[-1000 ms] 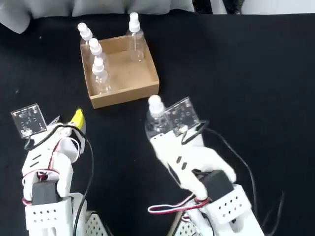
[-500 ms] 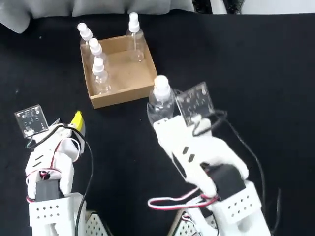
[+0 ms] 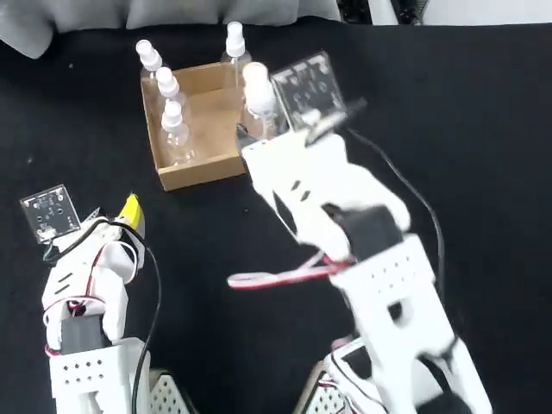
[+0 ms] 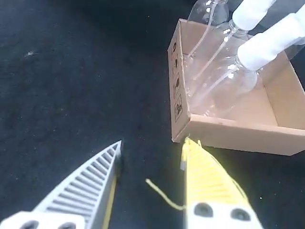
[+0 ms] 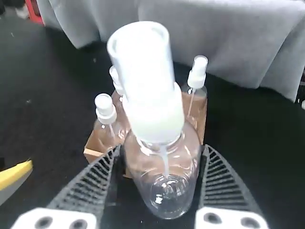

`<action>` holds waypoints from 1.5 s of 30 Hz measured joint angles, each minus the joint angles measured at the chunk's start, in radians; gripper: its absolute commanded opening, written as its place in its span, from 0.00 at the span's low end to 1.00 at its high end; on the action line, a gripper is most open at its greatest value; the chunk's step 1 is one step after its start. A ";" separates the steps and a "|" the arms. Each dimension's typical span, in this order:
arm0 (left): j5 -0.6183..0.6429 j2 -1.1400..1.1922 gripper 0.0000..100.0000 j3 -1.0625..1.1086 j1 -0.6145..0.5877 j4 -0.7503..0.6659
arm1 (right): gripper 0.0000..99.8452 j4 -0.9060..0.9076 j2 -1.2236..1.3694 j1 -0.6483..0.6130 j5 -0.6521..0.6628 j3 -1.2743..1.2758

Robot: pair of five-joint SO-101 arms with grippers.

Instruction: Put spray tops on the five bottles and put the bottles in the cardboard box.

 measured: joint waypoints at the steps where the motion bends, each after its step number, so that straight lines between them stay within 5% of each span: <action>1: 0.000 0.000 0.18 0.000 0.000 0.000 | 0.16 0.000 0.032 0.000 -0.011 -0.020; 20: 0.000 0.000 0.18 0.000 -0.058 0.000 | 0.16 -0.367 0.433 0.048 -0.071 -0.064; 45: -0.003 0.000 0.18 0.000 -0.058 0.000 | 0.16 -0.634 0.789 0.054 -0.072 -0.064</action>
